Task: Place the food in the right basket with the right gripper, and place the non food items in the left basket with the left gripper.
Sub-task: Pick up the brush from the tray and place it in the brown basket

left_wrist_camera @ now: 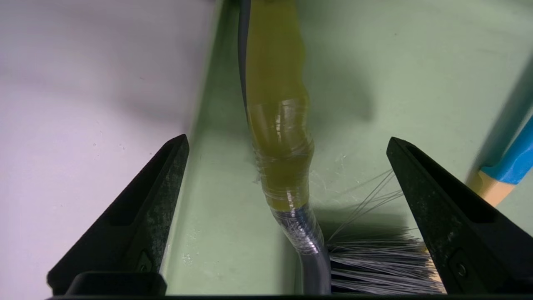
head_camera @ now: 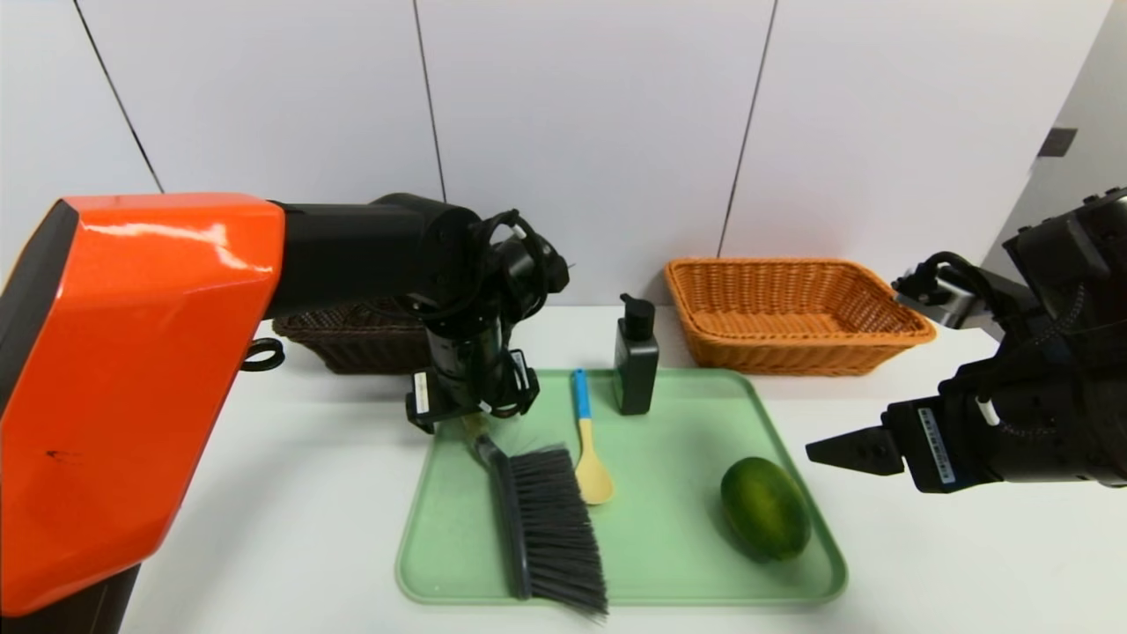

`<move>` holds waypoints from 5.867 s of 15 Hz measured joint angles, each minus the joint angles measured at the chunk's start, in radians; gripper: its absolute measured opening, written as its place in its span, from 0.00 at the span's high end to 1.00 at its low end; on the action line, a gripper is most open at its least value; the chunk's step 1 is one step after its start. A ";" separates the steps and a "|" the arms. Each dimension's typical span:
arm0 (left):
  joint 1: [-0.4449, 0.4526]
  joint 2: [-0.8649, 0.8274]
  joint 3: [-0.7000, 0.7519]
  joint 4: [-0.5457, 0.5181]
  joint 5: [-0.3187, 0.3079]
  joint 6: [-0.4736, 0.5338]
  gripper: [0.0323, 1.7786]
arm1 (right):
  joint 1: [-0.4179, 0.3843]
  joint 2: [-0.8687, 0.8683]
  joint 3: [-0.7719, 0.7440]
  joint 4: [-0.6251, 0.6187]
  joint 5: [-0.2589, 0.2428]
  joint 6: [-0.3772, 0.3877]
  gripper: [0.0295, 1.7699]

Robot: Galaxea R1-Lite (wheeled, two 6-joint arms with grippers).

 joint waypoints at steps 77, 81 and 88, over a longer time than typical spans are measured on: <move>-0.067 -0.099 0.006 0.114 -0.059 -0.016 0.76 | 0.016 -0.040 0.028 0.000 0.002 0.017 0.04; -0.071 -0.134 0.013 0.129 -0.082 -0.015 0.76 | 0.016 -0.041 0.029 0.000 0.002 0.017 0.04; -0.071 -0.223 0.055 0.139 -0.135 -0.013 0.76 | 0.016 -0.040 0.029 0.000 0.002 0.017 0.04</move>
